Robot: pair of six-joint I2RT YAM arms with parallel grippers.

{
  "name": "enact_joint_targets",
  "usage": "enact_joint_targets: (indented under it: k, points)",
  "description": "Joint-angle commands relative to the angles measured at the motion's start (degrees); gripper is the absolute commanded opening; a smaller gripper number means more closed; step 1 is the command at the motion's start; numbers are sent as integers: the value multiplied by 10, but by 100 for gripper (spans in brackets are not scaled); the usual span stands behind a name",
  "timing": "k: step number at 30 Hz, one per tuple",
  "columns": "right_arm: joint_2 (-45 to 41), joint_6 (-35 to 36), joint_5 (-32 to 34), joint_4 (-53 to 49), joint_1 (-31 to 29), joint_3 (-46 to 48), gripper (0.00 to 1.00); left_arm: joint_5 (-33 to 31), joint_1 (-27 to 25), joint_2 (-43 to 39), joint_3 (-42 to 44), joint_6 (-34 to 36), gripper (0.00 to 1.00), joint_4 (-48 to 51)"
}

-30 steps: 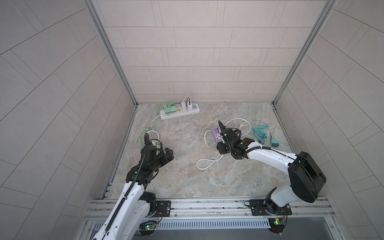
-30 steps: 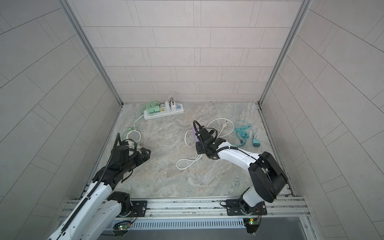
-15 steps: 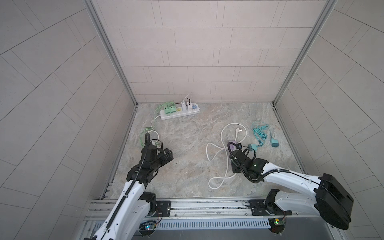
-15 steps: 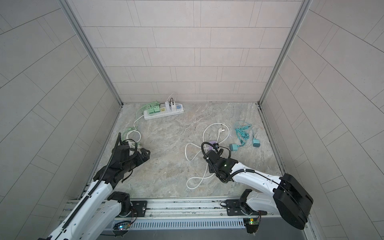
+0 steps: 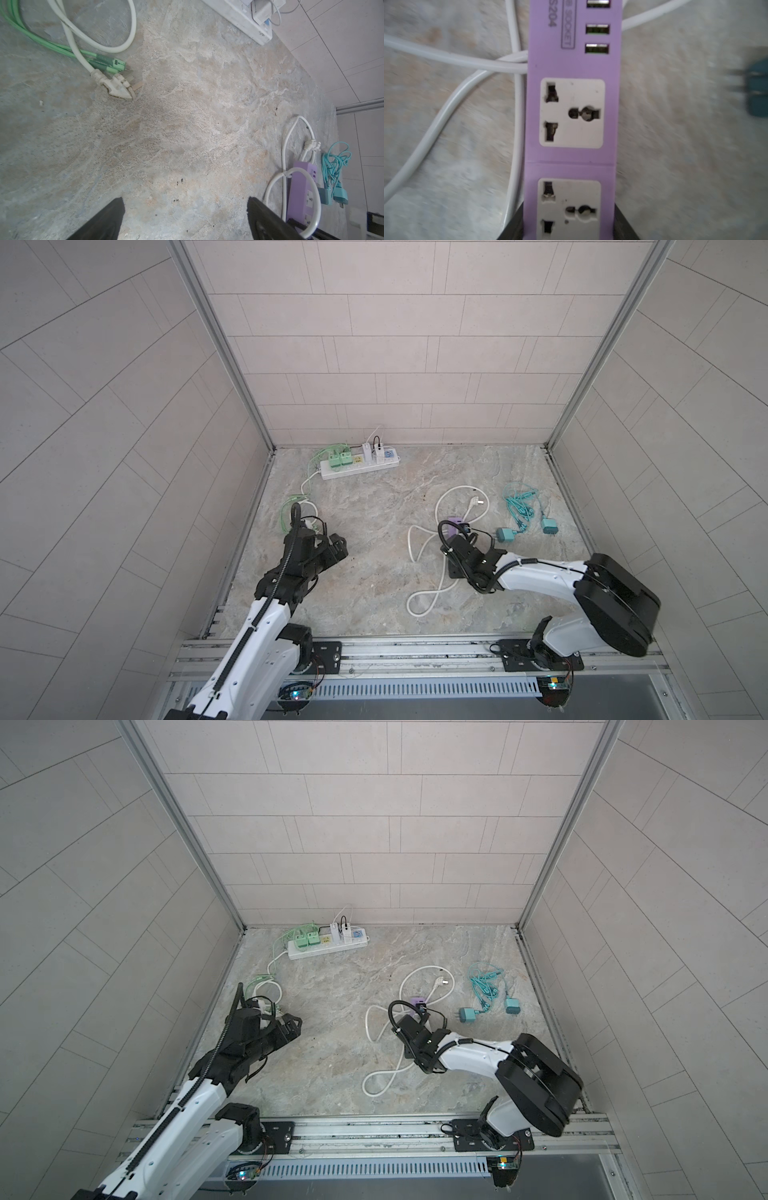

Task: Insert the plug
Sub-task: 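Drag the purple power strip toward the robot with the right gripper and release it, then grasp the teal charger with the right gripper while the left arm reaches forward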

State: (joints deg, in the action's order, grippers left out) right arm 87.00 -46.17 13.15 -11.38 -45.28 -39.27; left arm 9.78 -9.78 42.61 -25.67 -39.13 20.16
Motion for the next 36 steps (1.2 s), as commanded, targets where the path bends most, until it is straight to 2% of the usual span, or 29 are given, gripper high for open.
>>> enact_joint_targets:
  k: [1,5,10,12,15,17,18,24,30,32,36]
  points:
    - [101,13,-128,27,-21,-44,10,-14,-2,14,-7,0,98,-42]
    - [178,30,-120,-16,-41,-147,12,-15,-2,39,-19,4,98,-52]
    - [187,32,-99,-52,-42,-182,16,-19,-2,47,-26,18,98,-57]
    - [179,32,-89,-64,-41,-182,23,-14,-2,46,-27,23,98,-61]
    - [154,35,-84,-66,-41,-173,43,-2,-5,42,-30,23,99,-62]
    - [130,43,-75,-71,-38,-172,56,-16,-20,37,-36,28,100,-49]
    - [123,51,-77,-80,-34,-178,58,-25,-28,36,-42,35,100,-38]
    - [40,70,-55,-120,-14,-190,61,-64,-56,23,-62,37,100,5]
    - [-59,61,-35,-146,-8,-154,62,-76,-78,12,-76,54,100,10]
    - [-96,54,-4,-151,3,-124,61,-72,-101,15,-77,60,100,-1]
    - [-158,52,-5,-162,74,-64,59,-110,-176,36,-83,81,100,-30]
